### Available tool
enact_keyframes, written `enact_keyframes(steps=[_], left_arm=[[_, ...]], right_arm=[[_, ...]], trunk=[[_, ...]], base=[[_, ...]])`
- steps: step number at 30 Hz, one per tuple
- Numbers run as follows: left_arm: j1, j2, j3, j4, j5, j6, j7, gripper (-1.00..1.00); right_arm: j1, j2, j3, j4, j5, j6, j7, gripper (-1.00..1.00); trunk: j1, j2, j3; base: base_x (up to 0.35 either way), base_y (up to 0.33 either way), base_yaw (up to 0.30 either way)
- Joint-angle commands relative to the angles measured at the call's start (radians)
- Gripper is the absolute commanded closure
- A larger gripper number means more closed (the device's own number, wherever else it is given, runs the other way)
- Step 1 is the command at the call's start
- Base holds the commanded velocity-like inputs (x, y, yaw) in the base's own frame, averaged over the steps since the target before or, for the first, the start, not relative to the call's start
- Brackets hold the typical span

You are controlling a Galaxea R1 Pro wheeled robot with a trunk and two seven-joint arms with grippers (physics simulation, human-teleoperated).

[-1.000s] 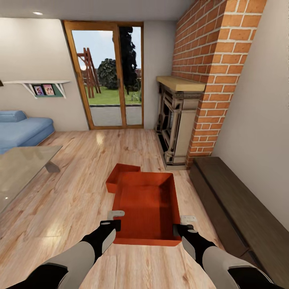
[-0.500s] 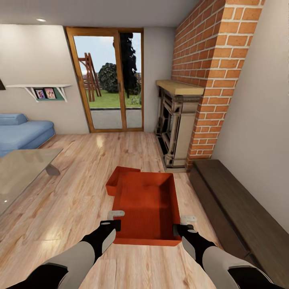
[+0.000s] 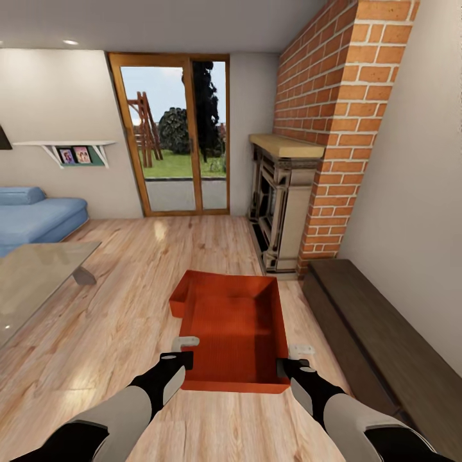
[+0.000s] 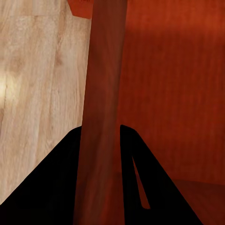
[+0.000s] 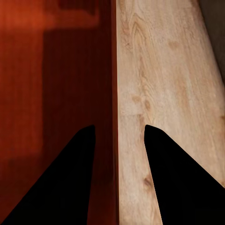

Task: Move the two storage containers from the living room to the garage. In the garage, place one container on the floor and stack the other container on top of it (either order is fine).

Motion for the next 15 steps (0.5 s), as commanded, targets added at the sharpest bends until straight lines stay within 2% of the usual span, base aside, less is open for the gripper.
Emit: enact_keyframes(steps=[1, 15], left_arm=[[-0.001, 0.000, 0.005, -0.005, -0.020, 0.007, 0.020, 1.00], [-0.001, 0.000, 0.005, -0.005, -0.020, 0.007, 0.020, 1.00]], right_arm=[[0.000, 0.004, 0.011, 0.002, -0.018, 0.000, 0.002, 1.00], [0.000, 0.003, 0.011, 0.002, -0.018, 0.000, 0.002, 1.00]], trunk=[[0.001, -0.002, 0.000], [0.001, -0.002, 0.022]], base=[[0.000, 0.000, 0.000], [0.000, 0.000, 0.000]])
